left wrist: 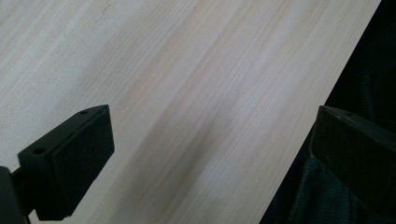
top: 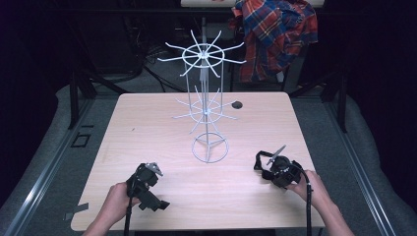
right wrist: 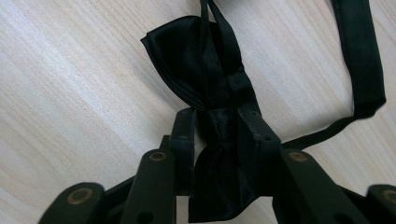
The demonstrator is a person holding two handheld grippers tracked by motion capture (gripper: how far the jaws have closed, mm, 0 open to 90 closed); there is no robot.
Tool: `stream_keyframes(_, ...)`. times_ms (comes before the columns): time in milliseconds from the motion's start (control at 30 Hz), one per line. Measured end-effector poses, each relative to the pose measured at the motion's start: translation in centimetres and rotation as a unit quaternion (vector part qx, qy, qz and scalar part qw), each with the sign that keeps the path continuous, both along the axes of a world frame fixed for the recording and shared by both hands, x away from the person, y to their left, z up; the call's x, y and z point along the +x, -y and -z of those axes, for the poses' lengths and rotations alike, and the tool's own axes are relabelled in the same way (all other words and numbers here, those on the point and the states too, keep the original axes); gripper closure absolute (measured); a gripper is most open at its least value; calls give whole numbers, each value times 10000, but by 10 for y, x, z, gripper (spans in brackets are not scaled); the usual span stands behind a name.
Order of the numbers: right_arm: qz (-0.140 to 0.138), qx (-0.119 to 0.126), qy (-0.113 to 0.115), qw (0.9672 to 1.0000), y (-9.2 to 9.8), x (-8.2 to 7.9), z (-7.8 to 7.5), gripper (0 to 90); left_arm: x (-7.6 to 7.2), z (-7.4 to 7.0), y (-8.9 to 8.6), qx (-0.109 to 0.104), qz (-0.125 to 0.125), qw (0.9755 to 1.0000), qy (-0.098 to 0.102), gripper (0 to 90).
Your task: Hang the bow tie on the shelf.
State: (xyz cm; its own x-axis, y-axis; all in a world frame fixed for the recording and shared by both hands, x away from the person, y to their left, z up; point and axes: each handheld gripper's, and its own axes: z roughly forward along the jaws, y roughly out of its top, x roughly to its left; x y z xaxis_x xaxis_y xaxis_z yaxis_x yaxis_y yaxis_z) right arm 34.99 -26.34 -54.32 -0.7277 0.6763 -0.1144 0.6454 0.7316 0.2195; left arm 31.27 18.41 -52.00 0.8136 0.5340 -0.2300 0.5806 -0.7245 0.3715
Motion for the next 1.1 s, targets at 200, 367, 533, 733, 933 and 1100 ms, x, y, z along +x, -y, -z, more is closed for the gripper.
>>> stream_keyframes(200,45,119,92,9999,2,-1,0,725,0,0,0,4,2,10000,7,0)
stream_keyframes(367,14,231,97,9997,2,-1,-6,730,0,0,0,10,1,10000,10,0)
stream_keyframes(533,22,452,216,9987,-1,-3,-12,731,0,0,0,8,-1,10000,9,0)
stream_keyframes(733,36,624,356,9974,-3,-4,-21,732,0,0,0,28,-14,10000,16,0)
stream_keyframes(933,127,982,473,9940,-1,-5,-30,732,0,0,0,33,-16,10000,4,0)
stream_keyframes(1100,193,1196,559,9911,0,-6,-36,732,0,0,0,-69,-2,10000,4,0)
